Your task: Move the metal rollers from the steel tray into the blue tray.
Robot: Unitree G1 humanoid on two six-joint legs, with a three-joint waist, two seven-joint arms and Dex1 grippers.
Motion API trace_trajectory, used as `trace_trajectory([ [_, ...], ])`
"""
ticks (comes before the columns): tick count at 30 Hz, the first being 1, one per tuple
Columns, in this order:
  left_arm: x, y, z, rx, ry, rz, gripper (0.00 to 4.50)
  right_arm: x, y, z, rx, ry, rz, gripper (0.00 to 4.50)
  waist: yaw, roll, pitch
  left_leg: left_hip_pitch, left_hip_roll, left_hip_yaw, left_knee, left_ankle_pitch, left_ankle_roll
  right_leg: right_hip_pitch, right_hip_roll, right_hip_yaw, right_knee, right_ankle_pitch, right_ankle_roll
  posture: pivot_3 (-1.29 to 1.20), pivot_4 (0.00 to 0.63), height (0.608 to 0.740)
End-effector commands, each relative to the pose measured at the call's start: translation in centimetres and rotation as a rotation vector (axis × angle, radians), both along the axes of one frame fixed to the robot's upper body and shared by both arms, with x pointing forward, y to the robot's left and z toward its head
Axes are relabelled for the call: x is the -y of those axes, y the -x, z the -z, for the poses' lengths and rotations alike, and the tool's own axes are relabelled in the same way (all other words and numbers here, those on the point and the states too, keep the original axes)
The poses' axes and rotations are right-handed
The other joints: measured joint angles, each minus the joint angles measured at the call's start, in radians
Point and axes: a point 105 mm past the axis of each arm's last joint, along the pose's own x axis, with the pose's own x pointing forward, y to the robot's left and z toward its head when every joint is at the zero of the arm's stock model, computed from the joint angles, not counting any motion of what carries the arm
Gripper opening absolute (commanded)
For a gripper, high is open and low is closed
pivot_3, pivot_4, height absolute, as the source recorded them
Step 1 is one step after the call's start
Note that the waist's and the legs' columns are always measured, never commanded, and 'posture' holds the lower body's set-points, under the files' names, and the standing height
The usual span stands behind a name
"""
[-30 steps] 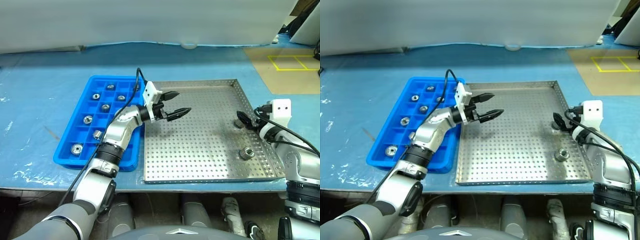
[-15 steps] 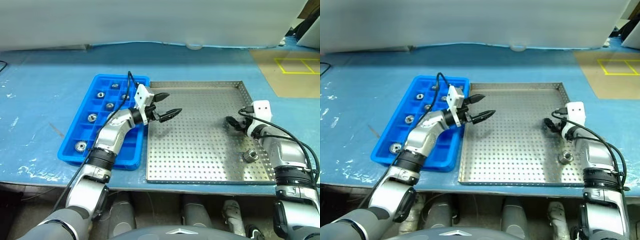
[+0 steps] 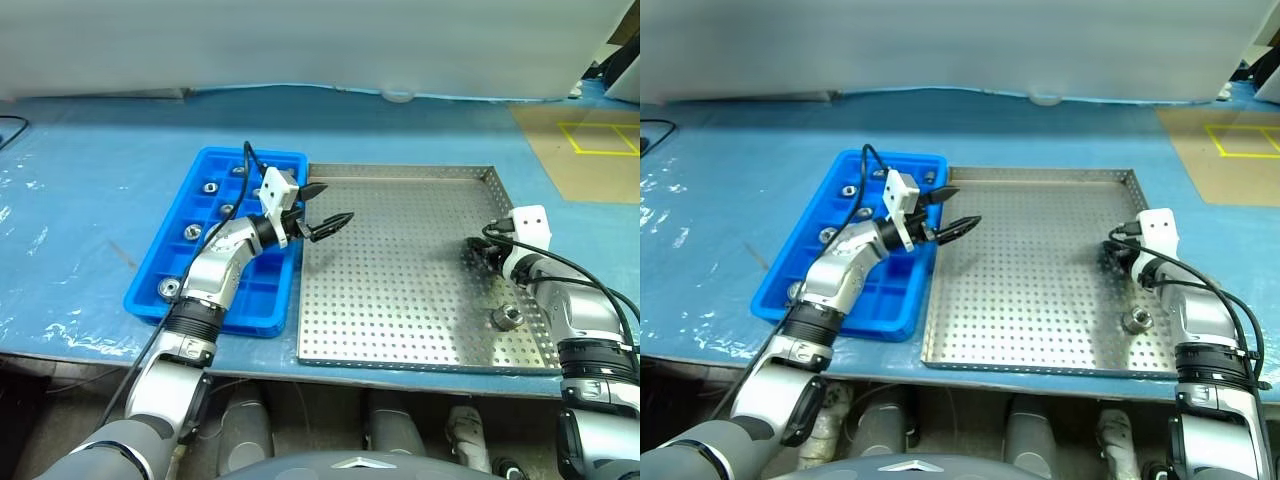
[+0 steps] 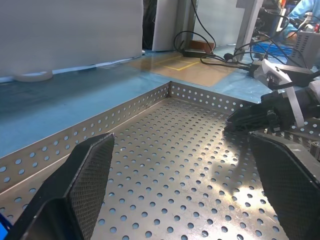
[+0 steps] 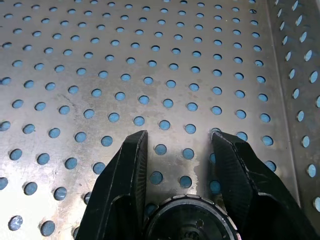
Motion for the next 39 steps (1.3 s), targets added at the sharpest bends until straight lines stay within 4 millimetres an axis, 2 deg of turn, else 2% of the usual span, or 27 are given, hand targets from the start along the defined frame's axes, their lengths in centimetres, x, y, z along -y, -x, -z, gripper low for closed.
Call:
trace_trajectory([
  [1,-0.8,0.2,-2.4,0.058,0.047,0.006,4.5,-3.2,-0.6,-4.6,0.19,-0.082,-0.147,1.67,-0.007,0.0,0.0,-0.001,0.0,0.0,0.0,0.0,0.0,-0.002,0.0,0.0,0.0,0.0,0.0,-0.2,0.15,0.74],
  [4,-2.5,0.7,-3.1,0.049,0.079,0.002,4.5,-6.9,-0.2,-6.9,0.276,-0.161,-0.316,1.67,-0.01,0.0,0.0,-0.004,0.0,0.0,0.0,0.0,0.0,-0.006,0.0,0.0,0.001,0.0,0.0,-0.16,0.15,0.74],
  [10,-5.5,3.0,-3.5,0.032,0.062,0.011,4.5,-13.6,-0.3,-10.0,0.342,-0.275,-0.611,1.67,-0.002,0.0,0.0,-0.004,0.001,0.0,-0.002,0.0,0.0,-0.006,0.001,0.0,0.001,0.0,0.0,-0.05,0.15,0.74],
  [15,-7.9,4.5,-3.7,0.028,0.036,-0.062,4.5,-19.2,-0.1,-10.9,0.326,-0.33,-0.85,1.67,0.03,0.0,0.0,-0.003,0.002,0.0,-0.003,0.001,-0.002,-0.006,0.001,-0.001,0.002,0.0,0.0,0.11,0.15,0.74],
  [19,-10.4,6.3,-3.6,0.033,0.016,-0.175,4.5,-23.7,0.3,-10.6,0.294,-0.342,-1.036,1.67,0.053,0.0,0.0,-0.004,0.003,-0.001,-0.004,0.002,-0.003,-0.007,0.002,-0.003,0.002,0.0,-0.001,0.23,0.15,0.74],
  [23,-13.0,7.5,-3.4,0.023,0.002,-0.292,4.5,-26.4,0.1,-10.6,0.274,-0.35,-1.141,1.67,0.085,-0.001,0.0,-0.005,0.006,-0.001,-0.005,0.002,-0.005,-0.008,0.004,-0.004,0.002,0.0,-0.001,0.32,0.15,0.74],
  [27,-14.7,8.6,-3.5,0.022,-0.005,-0.373,4.5,-28.7,0.5,-9.3,0.243,-0.294,-1.243,1.67,0.123,-0.001,0.001,-0.005,0.01,-0.003,-0.005,0.004,-0.008,-0.007,0.008,-0.005,0.002,0.0,-0.002,0.39,0.15,0.74],
  [32,-15.2,10.4,-2.9,-0.016,-0.026,-0.407,4.5,-30.4,1.3,-8.3,0.206,-0.294,-1.329,1.67,0.155,-0.001,0.001,-0.005,0.015,-0.007,-0.009,0.007,-0.014,-0.008,0.015,-0.006,0.003,0.001,-0.004,0.44,0.15,0.74],
  [39,-15.3,11.6,-1.9,-0.061,-0.047,-0.426,4.5,-31.6,2.2,-7.5,0.19,-0.272,-1.398,1.67,0.184,-0.001,0.001,-0.004,0.015,-0.011,-0.016,0.011,-0.02,-0.01,0.018,-0.007,0.004,0.0,-0.006,0.47,0.15,0.74],
])
